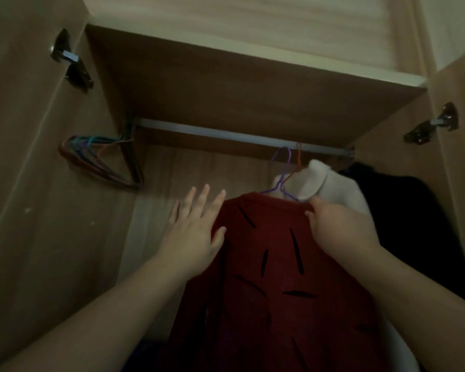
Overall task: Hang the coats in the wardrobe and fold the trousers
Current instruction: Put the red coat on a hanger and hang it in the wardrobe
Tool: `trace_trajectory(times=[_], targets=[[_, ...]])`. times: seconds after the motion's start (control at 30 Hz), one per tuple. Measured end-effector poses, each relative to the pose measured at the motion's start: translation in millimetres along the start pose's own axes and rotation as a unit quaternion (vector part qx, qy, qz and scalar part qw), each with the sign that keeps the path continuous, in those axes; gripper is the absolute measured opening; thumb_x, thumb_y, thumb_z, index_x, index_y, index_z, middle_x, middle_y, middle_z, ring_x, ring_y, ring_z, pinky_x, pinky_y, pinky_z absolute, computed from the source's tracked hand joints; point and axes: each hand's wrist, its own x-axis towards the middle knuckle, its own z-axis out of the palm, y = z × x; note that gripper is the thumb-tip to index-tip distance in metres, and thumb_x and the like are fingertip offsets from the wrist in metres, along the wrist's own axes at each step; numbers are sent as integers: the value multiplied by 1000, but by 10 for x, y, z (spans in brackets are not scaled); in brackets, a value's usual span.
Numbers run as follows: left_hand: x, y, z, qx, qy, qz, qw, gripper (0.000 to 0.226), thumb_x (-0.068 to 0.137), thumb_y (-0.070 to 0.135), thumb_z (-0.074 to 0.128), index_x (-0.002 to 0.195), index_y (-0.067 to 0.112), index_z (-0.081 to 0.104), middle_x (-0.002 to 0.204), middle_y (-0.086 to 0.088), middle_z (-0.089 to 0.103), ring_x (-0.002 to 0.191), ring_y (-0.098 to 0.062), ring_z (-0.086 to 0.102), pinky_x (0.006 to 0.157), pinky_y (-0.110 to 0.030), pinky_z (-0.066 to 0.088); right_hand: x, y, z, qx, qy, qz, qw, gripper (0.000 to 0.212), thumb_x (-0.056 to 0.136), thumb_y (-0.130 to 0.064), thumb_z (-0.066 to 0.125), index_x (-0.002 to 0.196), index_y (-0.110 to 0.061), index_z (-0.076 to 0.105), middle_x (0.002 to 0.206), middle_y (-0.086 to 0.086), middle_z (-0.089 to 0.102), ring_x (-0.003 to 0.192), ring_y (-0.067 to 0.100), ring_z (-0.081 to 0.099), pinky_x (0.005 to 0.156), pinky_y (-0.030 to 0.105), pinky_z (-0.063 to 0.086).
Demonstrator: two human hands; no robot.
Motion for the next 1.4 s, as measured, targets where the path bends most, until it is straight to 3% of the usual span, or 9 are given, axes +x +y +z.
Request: trace_trajectory(times=[0.2,0.3,0.37,0.43,0.53,0.77,0.9,1.23,1.4], targets=[[486,-243,456,-13,7,27,1000,72,99,54,32,151,45,-17,165,3,-15,150,-20,-18,122,-45,-4,534,-145,156,-41,-19,19,999,19,105,-35,36,108,-25,51,76,-7,57,68,16,59,60,32,53],[719,-289,519,2,18,39,999,71,99,55,29,149,45,-21,164,3,-17,150,-21,-19,122,-46,-4,848,-173,164,-71,-64,-12,995,22,106,-30,41,123,-20,51,91,-7,58,70,12,57,49,13,38],[851,-316,516,13,39,53,998,71,99,55,29,150,45,-20,165,3,-15,150,-21,-17,123,-47,-2,1048,-165,198,-82,-31,21,996,27,105,-38,39,123,-22,53,93,-5,55,67,10,51,56,20,42],[986,-373,499,28,57,58,996,71,99,55,29,150,45,-18,165,3,-12,151,-21,-15,123,-47,-1,1233,-169,243,-63,-8,38,997,27,104,-43,38,120,-28,53,98,-1,60,80,18,60,66,34,52],[1166,-499,424,59,69,48,995,70,99,56,28,151,44,-17,165,3,-13,151,-21,-15,123,-48,1,1452,-206,293,-59,-18,36,997,24,104,-42,37,118,-30,53,102,0,65,90,24,63,77,42,55],[1273,-666,258,82,86,37,992,70,99,56,28,151,44,-17,165,3,-15,151,-20,-16,123,-46,-2,1841,-294,508,-29,-3,39,999,26,103,-42,42,118,-28,58,111,1,65,103,26,63,74,37,45],[1245,-765,270,76,92,32,992,71,99,55,29,150,45,-18,164,6,-15,150,-19,-17,123,-45,0,1959,-379,573,-23,-17,34,999,25,103,-40,44,118,-27,59,116,2,66,107,27,63,85,40,51],[1023,-823,466,76,58,26,995,72,99,53,31,151,43,-18,165,4,-12,150,-19,-17,123,-44,1,2065,-570,781,-24,-138,24,990,24,101,-36,50,122,-29,58,108,-1,64,97,20,63,82,42,55],[969,-748,594,60,40,16,997,72,99,55,29,152,41,-19,165,2,-12,151,-22,-16,123,-46,2,1887,-523,713,-54,-75,12,996,32,100,-47,46,124,-28,58,110,0,65,98,22,63,71,38,50]])
